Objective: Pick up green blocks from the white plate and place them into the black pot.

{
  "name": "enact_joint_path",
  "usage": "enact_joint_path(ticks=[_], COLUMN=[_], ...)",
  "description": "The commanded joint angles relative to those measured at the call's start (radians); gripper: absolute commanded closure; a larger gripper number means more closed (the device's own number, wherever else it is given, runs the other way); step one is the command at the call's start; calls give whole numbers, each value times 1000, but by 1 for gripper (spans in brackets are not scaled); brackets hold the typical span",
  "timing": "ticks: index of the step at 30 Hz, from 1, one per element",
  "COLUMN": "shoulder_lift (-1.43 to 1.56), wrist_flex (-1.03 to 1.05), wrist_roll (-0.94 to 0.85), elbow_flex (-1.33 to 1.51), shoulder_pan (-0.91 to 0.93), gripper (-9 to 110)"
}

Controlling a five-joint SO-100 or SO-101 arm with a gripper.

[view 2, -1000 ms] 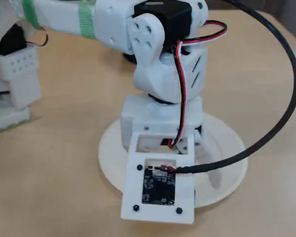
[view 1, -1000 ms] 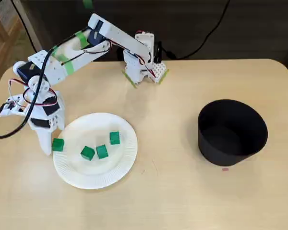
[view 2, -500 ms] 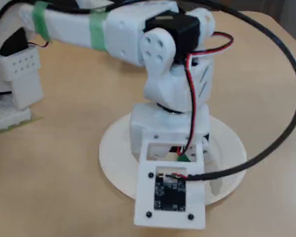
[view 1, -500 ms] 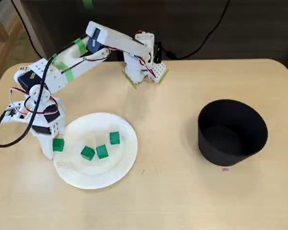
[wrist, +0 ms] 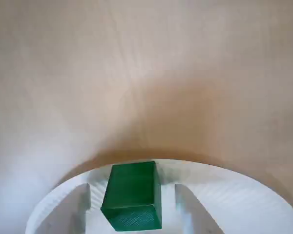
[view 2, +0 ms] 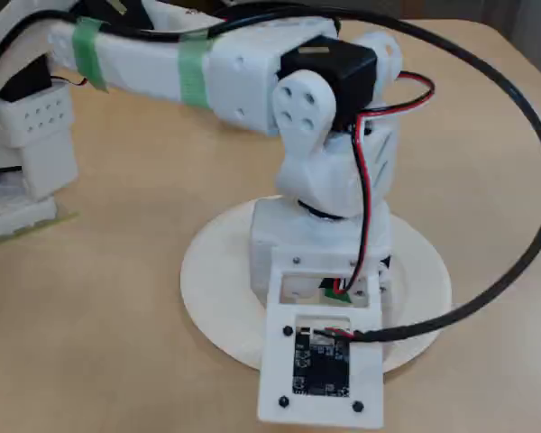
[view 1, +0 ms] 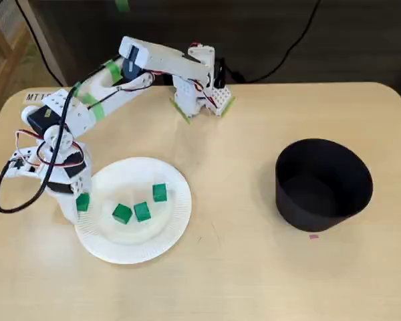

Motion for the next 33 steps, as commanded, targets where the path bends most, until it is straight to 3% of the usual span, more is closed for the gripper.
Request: enact_joint_path(ticks=[1,8,19,33], shoulder_lift=[3,-51,118,410], wrist_flex=[6,9,23,32], wrist_roll=[14,66,176,454], elbow_flex=[-63,-167,-202,-453], shoulder_pan=[-14,-26,-132,-572], gripper=[82,104,104,104])
